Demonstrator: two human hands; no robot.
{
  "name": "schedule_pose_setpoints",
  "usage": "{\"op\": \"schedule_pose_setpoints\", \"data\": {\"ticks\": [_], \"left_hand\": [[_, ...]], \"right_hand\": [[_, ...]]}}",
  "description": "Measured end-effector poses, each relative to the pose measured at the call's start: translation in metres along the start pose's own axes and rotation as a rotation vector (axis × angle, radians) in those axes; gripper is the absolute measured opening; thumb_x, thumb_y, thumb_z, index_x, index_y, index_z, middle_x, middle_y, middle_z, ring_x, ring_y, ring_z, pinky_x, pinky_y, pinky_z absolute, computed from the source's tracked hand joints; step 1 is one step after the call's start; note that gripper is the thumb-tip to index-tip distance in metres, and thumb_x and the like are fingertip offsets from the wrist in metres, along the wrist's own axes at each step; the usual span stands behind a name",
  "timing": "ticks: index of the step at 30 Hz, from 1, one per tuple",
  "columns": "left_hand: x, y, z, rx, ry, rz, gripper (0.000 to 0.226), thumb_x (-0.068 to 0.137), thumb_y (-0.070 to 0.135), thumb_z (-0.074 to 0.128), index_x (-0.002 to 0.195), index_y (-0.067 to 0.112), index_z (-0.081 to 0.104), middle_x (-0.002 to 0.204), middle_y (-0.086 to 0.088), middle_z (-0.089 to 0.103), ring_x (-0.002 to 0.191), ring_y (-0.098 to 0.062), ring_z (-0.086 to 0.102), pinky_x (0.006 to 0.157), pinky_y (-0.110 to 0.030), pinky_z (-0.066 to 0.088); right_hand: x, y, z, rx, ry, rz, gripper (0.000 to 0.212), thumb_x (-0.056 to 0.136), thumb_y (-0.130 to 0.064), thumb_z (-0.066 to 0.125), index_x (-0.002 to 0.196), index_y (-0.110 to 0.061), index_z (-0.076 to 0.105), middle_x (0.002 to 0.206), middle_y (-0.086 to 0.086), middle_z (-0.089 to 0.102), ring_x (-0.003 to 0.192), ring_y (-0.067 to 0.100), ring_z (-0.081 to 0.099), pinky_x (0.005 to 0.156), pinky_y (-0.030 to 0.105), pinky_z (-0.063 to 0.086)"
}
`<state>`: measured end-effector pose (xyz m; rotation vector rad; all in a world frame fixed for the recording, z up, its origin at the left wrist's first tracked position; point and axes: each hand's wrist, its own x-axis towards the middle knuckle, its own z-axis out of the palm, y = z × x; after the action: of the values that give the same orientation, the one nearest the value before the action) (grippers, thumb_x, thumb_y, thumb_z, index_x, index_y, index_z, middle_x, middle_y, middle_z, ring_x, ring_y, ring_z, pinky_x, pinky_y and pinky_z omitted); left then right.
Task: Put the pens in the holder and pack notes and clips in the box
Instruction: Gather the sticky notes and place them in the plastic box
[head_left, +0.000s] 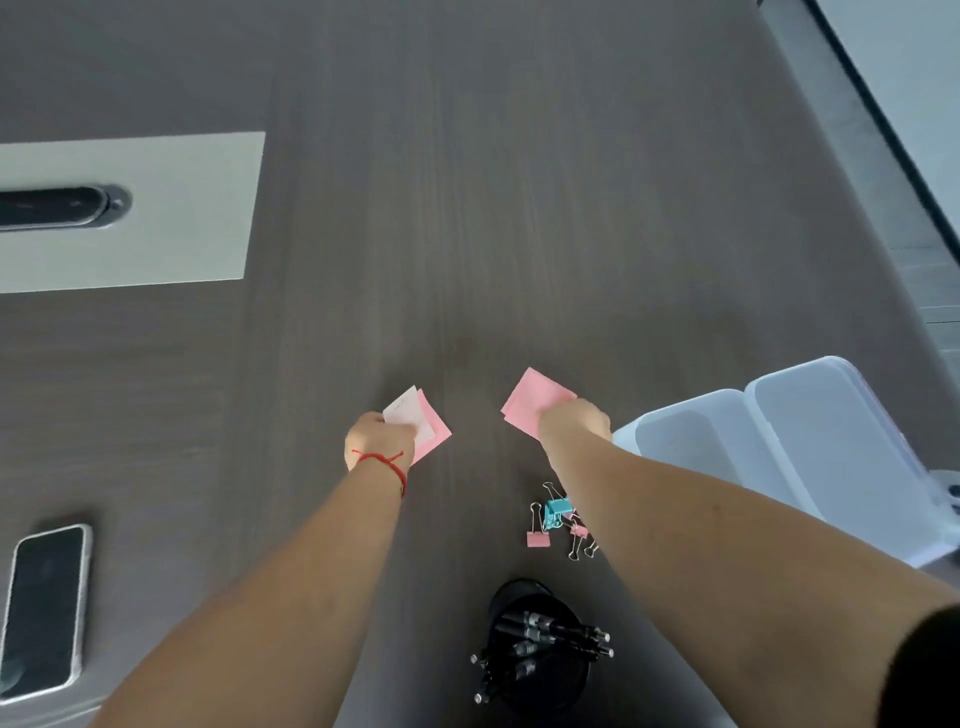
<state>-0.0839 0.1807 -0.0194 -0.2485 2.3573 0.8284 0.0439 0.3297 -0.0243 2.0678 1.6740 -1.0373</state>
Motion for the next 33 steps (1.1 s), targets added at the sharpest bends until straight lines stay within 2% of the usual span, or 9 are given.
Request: {"op": "schedule_pose_setpoints", "data": {"ticks": [3,8,13,18,20,23,26,29,33], "left_hand": [[-0.005,-0.004,0.000,-0.121,-0.043,0.057,0.014,0.080,0.011,0.060,0.091,0.012,0.052,0.090,-0.005,0.058,0.080,-0.028,0.054,0.073,-0.034,0.049],[-0.006,-0.008,0.003,-0.270,-0.093,0.000,0.039,0.074,0.015,0.071,0.111,0.012,0.059,0.102,-0.001,0.063,0.089,-0.025,0.062,0.080,-0.036,0.054],[-0.009,-0.019,0.002,-0.502,-0.189,-0.119,0.039,0.074,0.014,0.076,0.108,0.021,0.060,0.107,-0.002,0.065,0.087,-0.020,0.065,0.090,-0.040,0.055],[-0.021,-0.020,-0.013,-0.646,-0.262,-0.183,0.049,0.077,0.009,0.072,0.123,0.013,0.058,0.121,-0.009,0.067,0.095,-0.025,0.065,0.073,-0.035,0.057],[-0.028,-0.014,-0.020,-0.674,-0.329,-0.141,0.046,0.083,0.004,0.065,0.127,0.011,0.054,0.122,-0.011,0.066,0.099,-0.027,0.064,0.070,-0.033,0.055],[-0.052,0.011,-0.029,-0.629,-0.481,0.015,0.043,0.086,0.002,0.056,0.127,0.012,0.054,0.120,-0.009,0.066,0.107,-0.027,0.064,0.083,-0.040,0.056],[-0.087,0.045,-0.028,-0.593,-0.664,0.086,0.044,0.084,-0.001,0.050,0.124,0.014,0.058,0.114,-0.008,0.068,0.104,-0.026,0.065,0.094,-0.044,0.053],[-0.123,0.069,-0.016,-0.559,-0.825,0.126,0.040,0.093,0.005,0.040,0.129,0.011,0.056,0.119,-0.012,0.064,0.104,-0.027,0.059,0.089,-0.043,0.052],[-0.165,0.085,0.009,-0.511,-0.884,0.141,0.043,0.097,0.046,0.039,0.116,0.017,0.066,0.118,-0.011,0.071,0.107,-0.028,0.067,0.099,-0.050,0.050]], "right_hand": [[-0.005,-0.002,-0.004,0.019,0.094,0.042,0.052,0.081,-0.013,0.063,0.130,-0.012,0.045,0.132,0.009,0.046,0.122,0.028,0.049,0.098,0.040,0.042],[-0.001,-0.008,-0.007,0.216,0.080,0.066,0.053,0.082,-0.013,0.064,0.129,-0.008,0.042,0.134,0.010,0.052,0.124,0.030,0.051,0.102,0.039,0.040],[-0.001,-0.004,-0.019,0.215,-0.196,-0.050,0.038,0.090,-0.020,0.056,0.127,-0.012,0.059,0.131,0.008,0.060,0.121,0.026,0.058,0.083,0.033,0.046],[-0.013,-0.005,-0.019,0.002,-0.016,-0.191,0.033,0.085,-0.029,0.054,0.116,-0.025,0.065,0.114,0.007,0.061,0.103,0.029,0.060,0.084,0.034,0.050],[-0.032,-0.009,-0.029,0.244,-0.105,-0.306,0.021,0.087,-0.028,0.058,0.106,-0.024,0.066,0.093,0.003,0.064,0.081,0.025,0.061,0.072,0.031,0.051],[-0.069,-0.006,-0.068,0.662,-0.396,-0.372,0.016,0.088,-0.014,0.061,0.102,-0.019,0.068,0.087,0.000,0.066,0.079,0.019,0.060,0.085,0.037,0.056],[-0.097,0.013,-0.114,0.543,-0.618,-0.634,0.017,0.088,-0.012,0.068,0.102,-0.022,0.070,0.095,-0.004,0.073,0.085,0.014,0.067,0.081,0.032,0.056],[-0.105,0.033,-0.143,0.204,-0.376,-0.752,0.027,0.085,-0.022,0.072,0.112,-0.023,0.068,0.102,-0.003,0.073,0.092,0.017,0.067,0.082,0.032,0.054],[-0.097,0.059,-0.168,0.103,-0.090,-0.723,0.037,0.083,-0.030,0.072,0.114,-0.020,0.055,0.098,-0.005,0.061,0.089,0.019,0.058,0.067,0.027,0.047]]}}
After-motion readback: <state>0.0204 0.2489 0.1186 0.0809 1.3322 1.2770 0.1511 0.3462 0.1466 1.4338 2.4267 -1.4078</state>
